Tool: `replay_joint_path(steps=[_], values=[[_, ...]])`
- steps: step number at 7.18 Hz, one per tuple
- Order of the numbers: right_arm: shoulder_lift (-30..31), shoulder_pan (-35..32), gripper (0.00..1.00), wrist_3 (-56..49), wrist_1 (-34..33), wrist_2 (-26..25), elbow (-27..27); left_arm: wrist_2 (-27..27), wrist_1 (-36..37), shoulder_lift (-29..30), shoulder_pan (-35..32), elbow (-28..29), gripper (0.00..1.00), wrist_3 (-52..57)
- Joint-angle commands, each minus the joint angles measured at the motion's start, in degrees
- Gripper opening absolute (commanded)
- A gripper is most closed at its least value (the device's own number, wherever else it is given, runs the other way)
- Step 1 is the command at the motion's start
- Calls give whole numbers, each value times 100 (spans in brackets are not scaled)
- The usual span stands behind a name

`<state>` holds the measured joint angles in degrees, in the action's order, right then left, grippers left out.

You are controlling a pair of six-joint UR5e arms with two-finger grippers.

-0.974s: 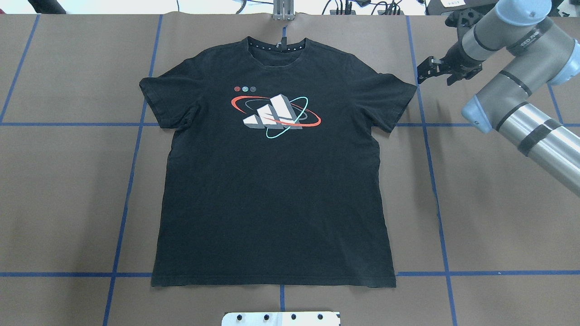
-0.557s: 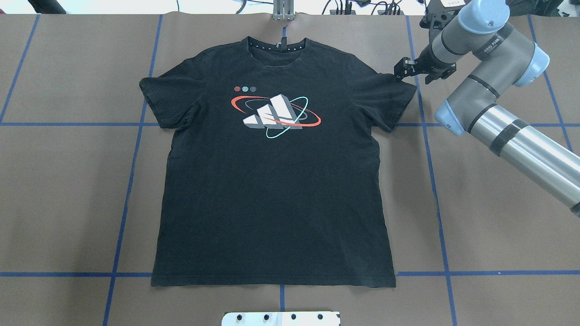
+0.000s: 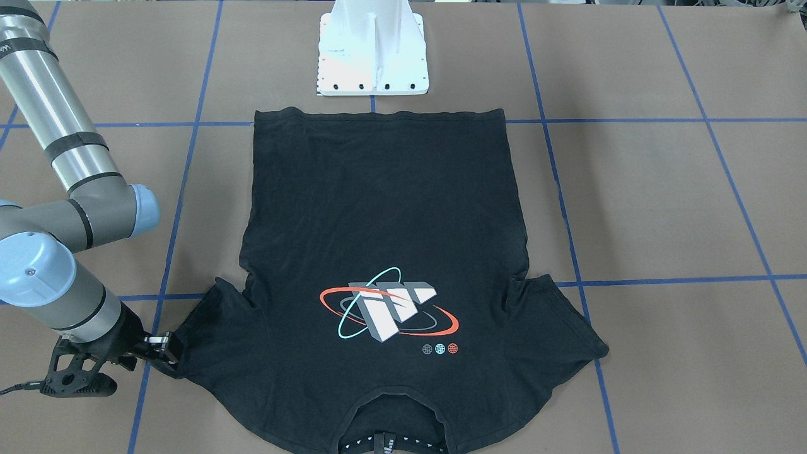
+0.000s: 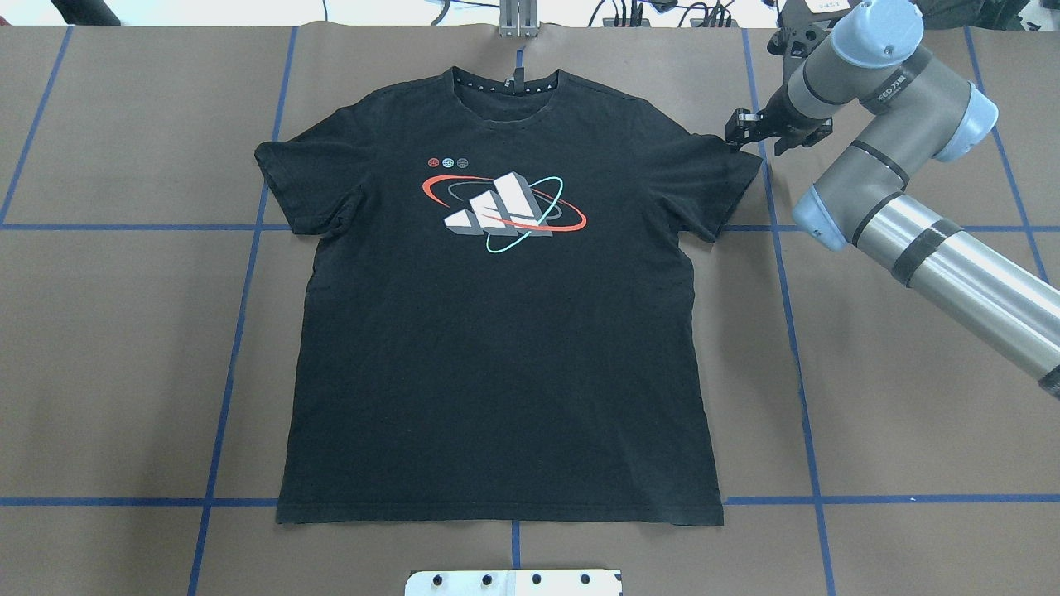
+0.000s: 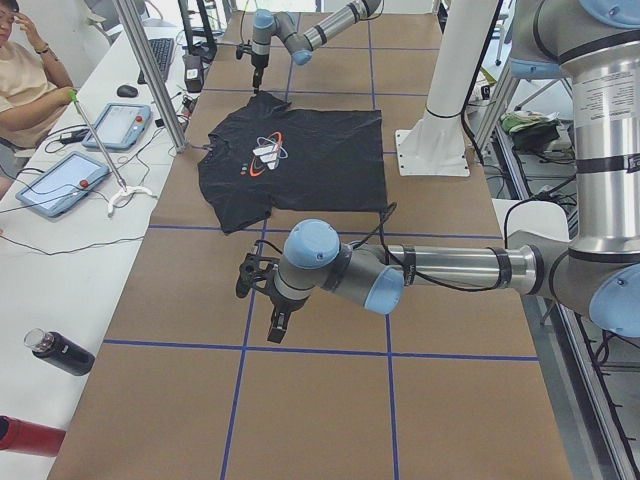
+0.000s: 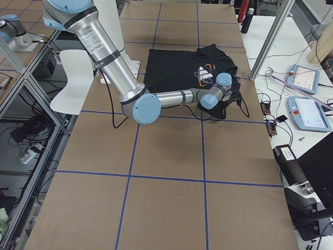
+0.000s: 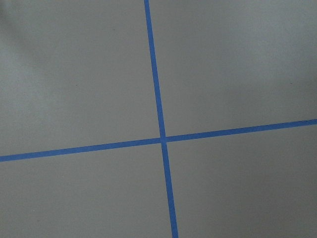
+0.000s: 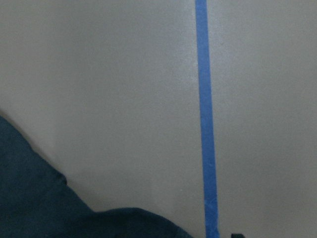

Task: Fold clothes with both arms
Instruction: 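Move the right gripper toward the sleeve nearest it on the black T-shirt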

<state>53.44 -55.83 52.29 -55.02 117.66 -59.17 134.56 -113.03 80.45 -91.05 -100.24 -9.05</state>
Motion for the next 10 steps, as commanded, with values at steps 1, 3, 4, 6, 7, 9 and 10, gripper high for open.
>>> replay_joint_path(steps=[1, 3, 4, 6, 7, 9, 10], values=[[61, 19, 76, -8, 0, -23, 10, 0, 0, -3, 0, -5, 99, 0], [62, 45, 63, -9, 0, -84, 28, 0, 0, -3, 0, -5, 99, 0], [53, 45, 45, -9, 0, -94, 37, 0, 0, -12, 0, -5, 99, 0], [53, 45, 0, -9, -9, -94, 37, 17, 0, -12, 0, -4, 99, 0], [53, 45, 0, -9, -9, -94, 37, 44, 0, -12, 0, 4, 99, 0], [18, 19, 0, -9, 9, -68, -76, 62, 0, -21, 0, 4, 99, 0], [157, -77, 0, 0, -9, 63, -652, 62, 0, -21, 0, -4, 99, 0]])
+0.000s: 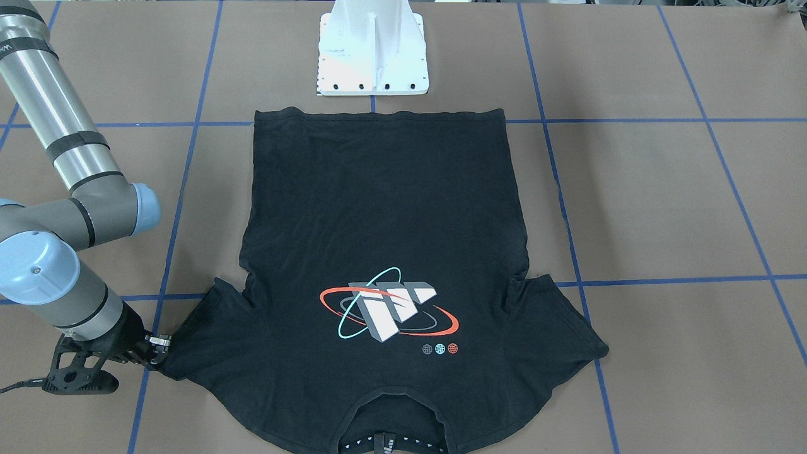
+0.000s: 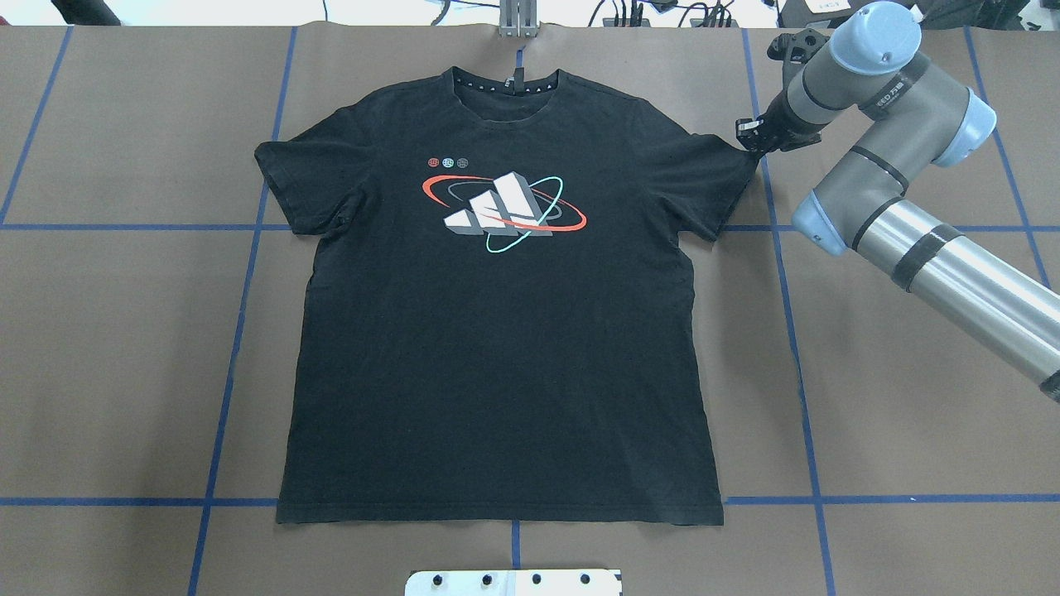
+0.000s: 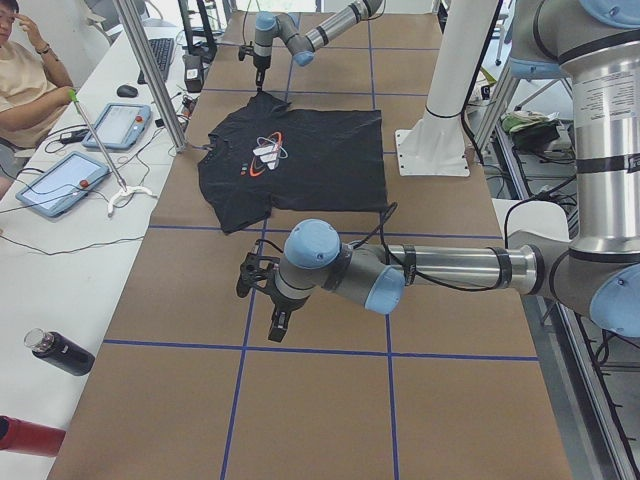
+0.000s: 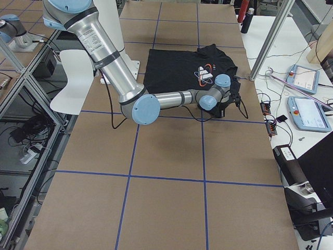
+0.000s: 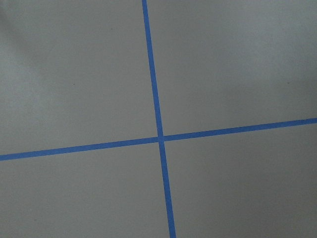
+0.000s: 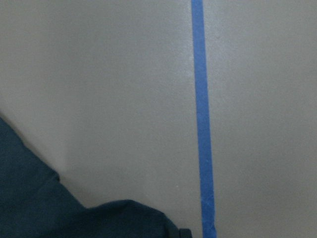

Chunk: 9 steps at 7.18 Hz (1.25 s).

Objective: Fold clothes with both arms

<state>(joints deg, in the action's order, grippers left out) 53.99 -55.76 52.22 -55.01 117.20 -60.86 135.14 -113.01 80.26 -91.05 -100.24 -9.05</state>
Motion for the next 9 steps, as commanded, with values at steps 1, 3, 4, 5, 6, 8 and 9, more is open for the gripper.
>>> replay_joint_path(steps=[1, 3, 4, 5, 6, 8, 9], values=[[590, -101, 0, 103, -62, 519, -1323, 4, -11, 7, 0, -4, 99, 0], [579, 230, 0, 830, -80, 462, -1675, 4, -11, 7, 0, 39, 99, 0], [247, 285, 0, 1094, -89, 400, -1562, 4, -20, 16, 0, 66, 99, 0], [-200, 398, 0, 1410, -159, 200, -1125, 4, -20, 7, 0, 83, 99, 0], [-640, 573, 0, 1448, -168, -142, -686, 4, -28, 7, 0, 75, 99, 0], [-1090, 794, 0, 1736, -177, -277, -419, 12, -29, 7, 0, 75, 99, 0], [-1197, 917, 0, 1791, -168, -425, -322, 4, -20, 7, 0, 83, 99, 9]])
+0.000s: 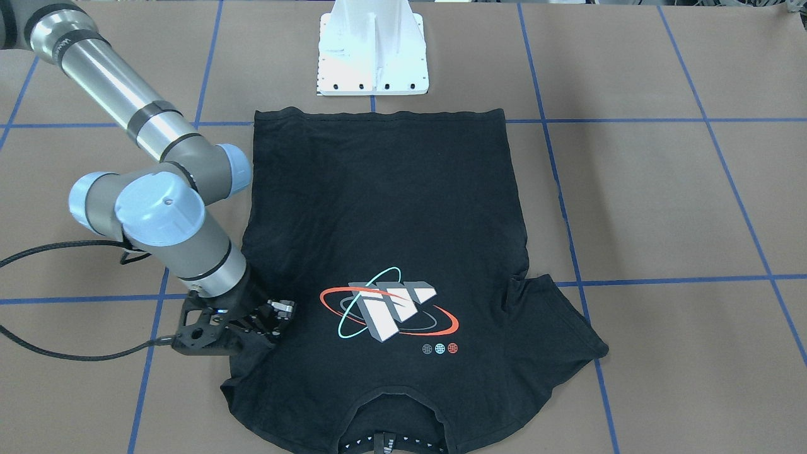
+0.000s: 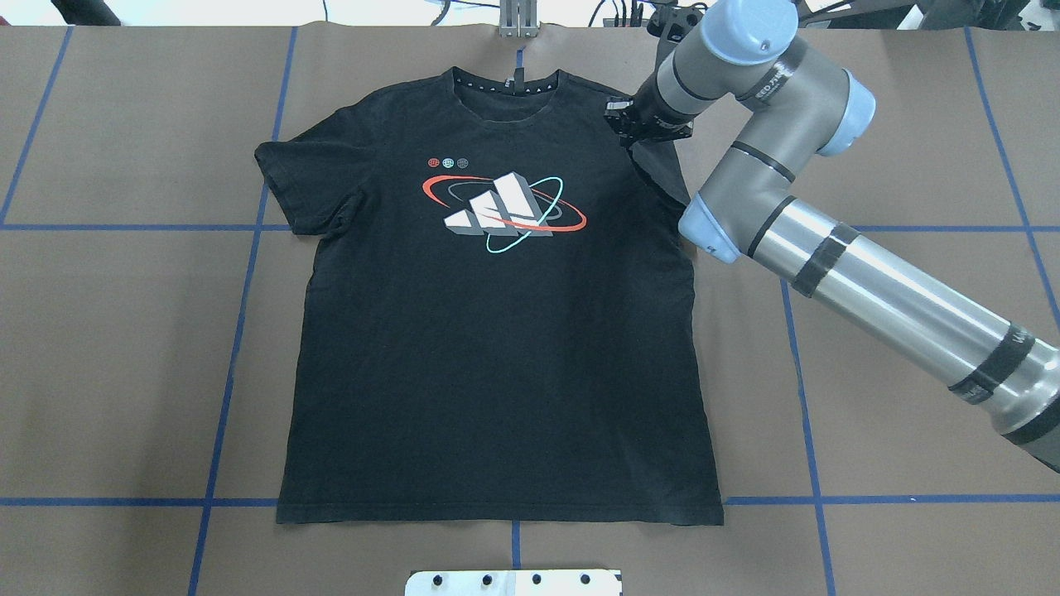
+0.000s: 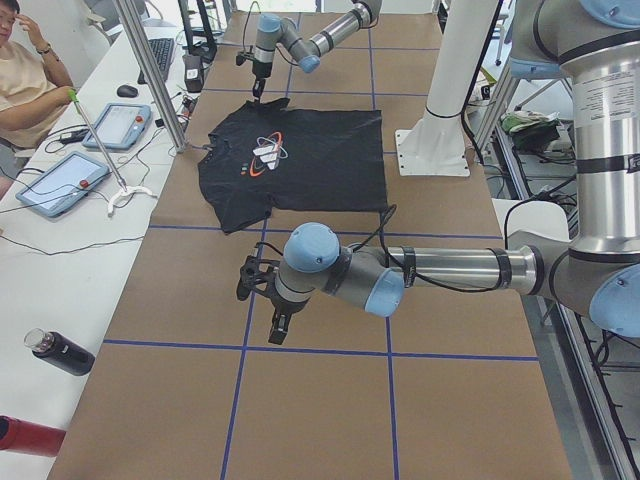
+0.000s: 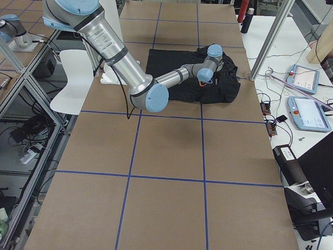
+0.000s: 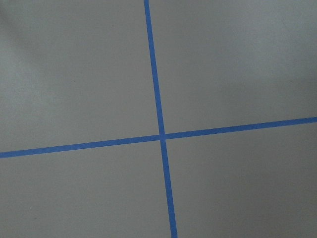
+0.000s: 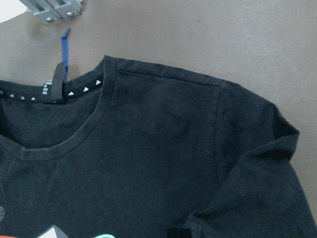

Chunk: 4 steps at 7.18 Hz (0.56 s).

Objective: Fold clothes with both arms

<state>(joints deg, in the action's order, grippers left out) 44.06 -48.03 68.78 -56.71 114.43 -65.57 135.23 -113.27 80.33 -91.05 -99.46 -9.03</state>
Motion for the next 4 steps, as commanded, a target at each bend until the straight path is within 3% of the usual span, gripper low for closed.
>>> replay_joint_path(steps=[1, 4], values=[[-344, 249, 0, 144, 11, -279, 315, -6, 7, 0, 0, -3, 99, -2], [-565, 303, 0, 276, 11, -377, 580, -6, 7, 0, 0, 6, 99, 7]])
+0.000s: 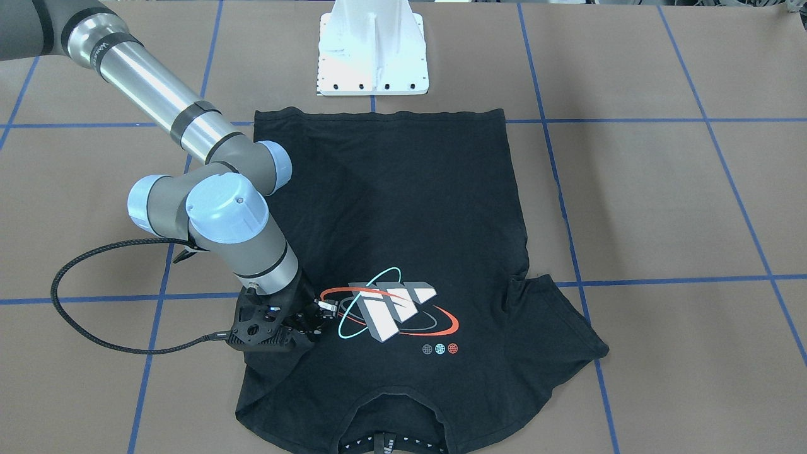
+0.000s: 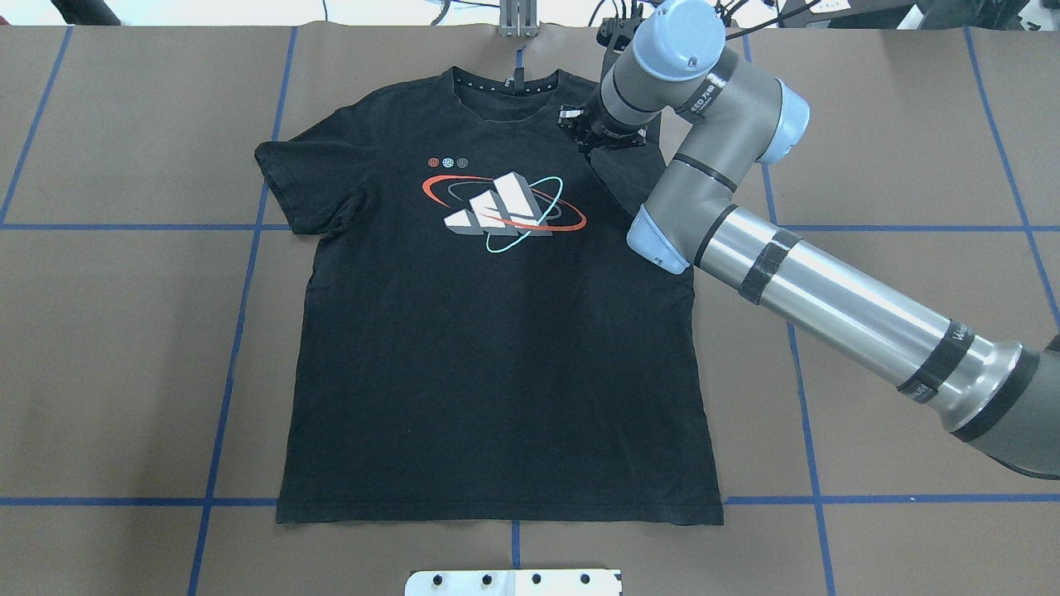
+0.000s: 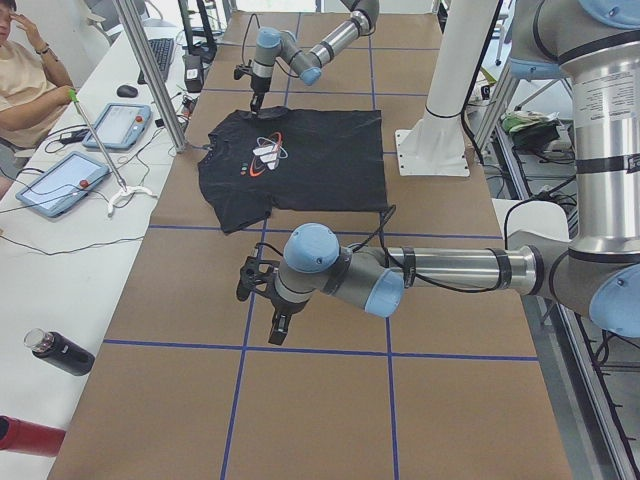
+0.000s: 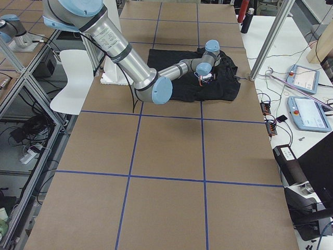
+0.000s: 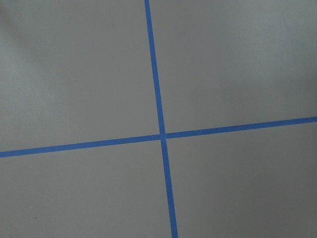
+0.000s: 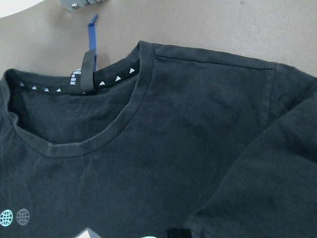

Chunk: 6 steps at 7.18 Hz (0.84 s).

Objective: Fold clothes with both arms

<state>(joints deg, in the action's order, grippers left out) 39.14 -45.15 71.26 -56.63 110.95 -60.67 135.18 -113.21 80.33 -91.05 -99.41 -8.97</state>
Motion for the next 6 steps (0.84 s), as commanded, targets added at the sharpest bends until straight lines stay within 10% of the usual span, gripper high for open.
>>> replay_joint_path(steps=[1, 2, 3, 6], values=[[-74, 15, 0, 28, 2, -46, 108, 0, -8, 0, 0, -8, 99, 10], [-74, 23, 83, 150, -6, -108, 134, 9, -78, 26, 9, -17, 99, 10], [-74, 50, 100, 177, -6, -187, 143, 26, -314, 61, 52, -17, 99, 10], [476, 32, 100, 274, -41, 74, -493, 167, -1890, 149, 342, 456, 100, -338]])
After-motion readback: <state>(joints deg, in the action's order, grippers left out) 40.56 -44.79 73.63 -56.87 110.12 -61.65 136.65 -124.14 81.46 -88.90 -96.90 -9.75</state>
